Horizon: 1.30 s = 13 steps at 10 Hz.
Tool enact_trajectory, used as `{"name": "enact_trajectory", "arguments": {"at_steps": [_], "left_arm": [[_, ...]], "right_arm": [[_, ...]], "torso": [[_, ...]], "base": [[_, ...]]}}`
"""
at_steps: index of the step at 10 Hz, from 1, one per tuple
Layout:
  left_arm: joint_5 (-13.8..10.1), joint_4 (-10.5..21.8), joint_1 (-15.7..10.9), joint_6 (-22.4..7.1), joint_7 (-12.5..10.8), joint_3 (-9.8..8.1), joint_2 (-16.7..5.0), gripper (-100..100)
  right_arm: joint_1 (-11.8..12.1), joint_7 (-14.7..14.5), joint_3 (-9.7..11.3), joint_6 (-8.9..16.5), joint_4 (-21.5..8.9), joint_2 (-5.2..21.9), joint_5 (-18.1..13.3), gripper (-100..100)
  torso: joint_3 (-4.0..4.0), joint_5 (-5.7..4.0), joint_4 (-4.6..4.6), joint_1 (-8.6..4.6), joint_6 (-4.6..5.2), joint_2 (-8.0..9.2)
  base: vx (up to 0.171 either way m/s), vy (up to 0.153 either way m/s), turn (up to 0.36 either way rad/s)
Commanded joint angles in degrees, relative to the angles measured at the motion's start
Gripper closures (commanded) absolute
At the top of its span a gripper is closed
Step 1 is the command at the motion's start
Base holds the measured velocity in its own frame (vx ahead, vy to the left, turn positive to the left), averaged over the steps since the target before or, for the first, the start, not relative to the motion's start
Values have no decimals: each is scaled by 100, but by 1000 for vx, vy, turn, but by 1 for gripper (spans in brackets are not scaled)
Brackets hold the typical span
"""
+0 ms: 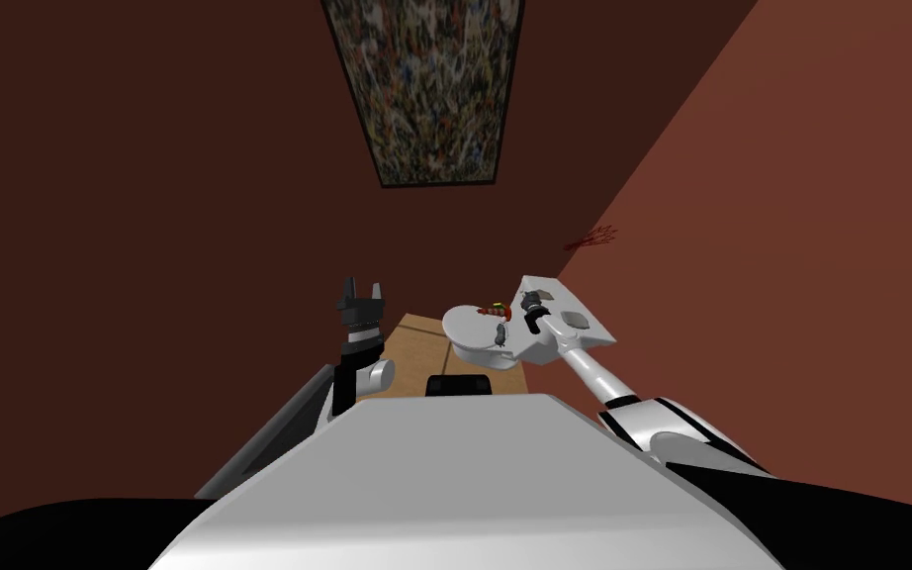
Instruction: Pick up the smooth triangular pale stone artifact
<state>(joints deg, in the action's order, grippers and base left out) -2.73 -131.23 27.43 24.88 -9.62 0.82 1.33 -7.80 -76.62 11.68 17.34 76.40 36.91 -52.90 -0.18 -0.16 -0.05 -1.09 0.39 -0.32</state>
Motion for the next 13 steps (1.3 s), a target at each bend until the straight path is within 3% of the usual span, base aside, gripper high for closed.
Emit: {"name": "enact_trajectory", "arguments": {"at_steps": [1,2,3,5,6,7,9,10,12,13], "left_arm": [[0,0,0,0,0,0,0,0],[0,0,0,0,0,0,0,0],[0,0,0,0,0,0,0,0],[0,0,0,0,0,0,0,0],[0,0,0,0,0,0,0,0],[0,0,1,0,0,0,0,0],[0,0,0,0,0,0,0,0],[0,0,0,0,0,0,0,0],[0,0,1,0,0,0,0,0],[0,0,0,0,0,0,0,0]], "right_arm": [[30,-1,-200,-151,-3,-11,-5,100],[293,9,-392,-377,139,-140,-257,100],[466,9,-541,-497,139,-140,-276,100],[478,9,-850,-715,139,-140,-276,100],[769,20,-1040,-940,281,-268,-547,100],[925,20,-1235,-1095,281,-268,-547,100],[925,20,-1500,-1278,281,-268,-547,100],[1176,31,-1694,-1499,424,-397,-818,100],[1373,31,-2150,-1842,424,-397,-818,100],[1571,41,-2326,-2088,566,-526,-1089,100]], "torso": [[0,0,0,0,0,0],[7,-2,4,-14,1,11],[4,-3,0,-1,4,6],[-7,-10,-12,-6,5,-2],[0,-11,-8,-19,5,7],[-8,-13,-13,-5,8,-5],[-7,-16,-16,-11,7,3],[-1,-17,-12,-23,7,12],[-12,-15,-19,0,11,-5],[-7,-13,-16,-14,11,1]], "base": [[7,4,10],[58,50,-21],[85,78,-22],[40,32,-5],[86,64,-24],[87,83,-25],[26,29,-2],[72,66,-21],[77,71,-18],[108,80,-31]]}}
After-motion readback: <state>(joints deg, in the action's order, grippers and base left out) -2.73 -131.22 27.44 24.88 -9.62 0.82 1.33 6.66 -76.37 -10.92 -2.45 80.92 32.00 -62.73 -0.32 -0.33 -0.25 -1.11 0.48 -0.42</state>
